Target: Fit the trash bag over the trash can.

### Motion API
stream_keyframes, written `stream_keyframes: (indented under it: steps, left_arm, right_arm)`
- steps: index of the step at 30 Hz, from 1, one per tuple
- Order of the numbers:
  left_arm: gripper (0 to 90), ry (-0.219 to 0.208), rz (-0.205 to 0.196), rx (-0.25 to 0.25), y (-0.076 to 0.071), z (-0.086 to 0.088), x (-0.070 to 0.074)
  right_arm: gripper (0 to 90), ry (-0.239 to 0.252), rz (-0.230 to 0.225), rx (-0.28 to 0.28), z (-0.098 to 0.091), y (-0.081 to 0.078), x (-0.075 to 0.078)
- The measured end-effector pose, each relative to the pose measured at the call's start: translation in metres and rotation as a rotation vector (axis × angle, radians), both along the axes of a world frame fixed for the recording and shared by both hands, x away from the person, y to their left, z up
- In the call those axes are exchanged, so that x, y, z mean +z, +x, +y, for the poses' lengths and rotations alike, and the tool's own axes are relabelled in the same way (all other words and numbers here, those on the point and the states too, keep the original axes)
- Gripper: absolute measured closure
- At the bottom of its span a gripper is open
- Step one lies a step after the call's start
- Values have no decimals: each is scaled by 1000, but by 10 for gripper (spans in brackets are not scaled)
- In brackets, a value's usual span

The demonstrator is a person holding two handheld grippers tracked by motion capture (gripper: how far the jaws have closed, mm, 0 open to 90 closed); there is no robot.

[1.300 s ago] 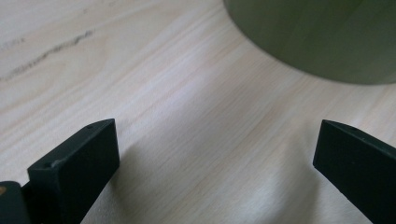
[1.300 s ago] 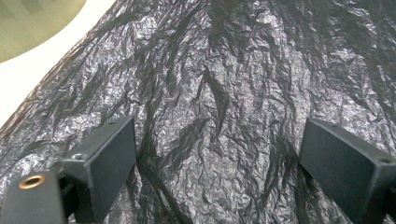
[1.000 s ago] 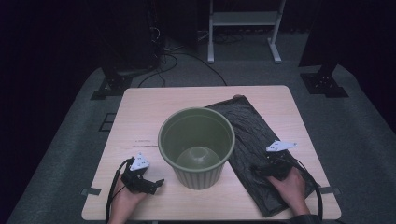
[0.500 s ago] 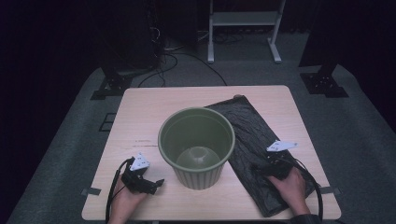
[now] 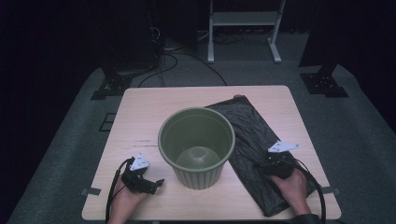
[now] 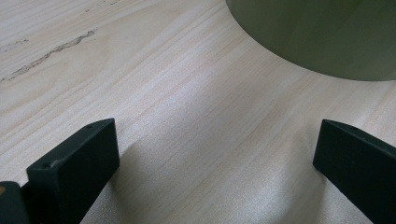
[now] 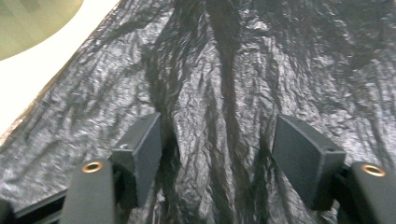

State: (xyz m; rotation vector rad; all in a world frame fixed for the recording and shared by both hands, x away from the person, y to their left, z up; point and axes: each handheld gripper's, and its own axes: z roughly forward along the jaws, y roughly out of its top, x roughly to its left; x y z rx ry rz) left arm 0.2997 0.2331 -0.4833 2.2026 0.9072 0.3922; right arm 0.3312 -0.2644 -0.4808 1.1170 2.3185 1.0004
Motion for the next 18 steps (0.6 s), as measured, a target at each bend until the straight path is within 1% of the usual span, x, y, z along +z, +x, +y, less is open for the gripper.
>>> stream_keyframes:
  steps: [2, 4, 6, 7, 10, 12, 14, 15, 18]
  left_arm:
    - [0, 0, 0, 0, 0, 0, 0]
    - [0, 0, 0, 0, 0, 0, 0]
    - [0, 0, 0, 0, 0, 0, 0]
    - [0, 1, 0, 0, 0, 0, 0]
    - [0, 0, 0, 0, 0, 0, 0]
    - [0, 0, 0, 0, 0, 0, 0]
    - [0, 0, 0, 0, 0, 0, 0]
    - [0, 0, 0, 0, 0, 0, 0]
    - [0, 0, 0, 0, 0, 0, 0]
  right_arm:
    - [298, 4, 0, -10, -2, -1, 5]
    - [285, 19, 1, -19, -6, 0, 10]
    - [279, 14, 3, -36, -11, 2, 13]
    - [279, 21, 3, -44, -14, 3, 15]
    - [276, 32, 1, -71, -23, 7, 17]
    - [271, 26, 19, -85, -28, 11, 19]
    - [271, 23, 15, -99, -32, 14, 22]
    - [271, 33, 19, -105, -35, 17, 22]
    - [269, 37, 27, -127, -42, 24, 20]
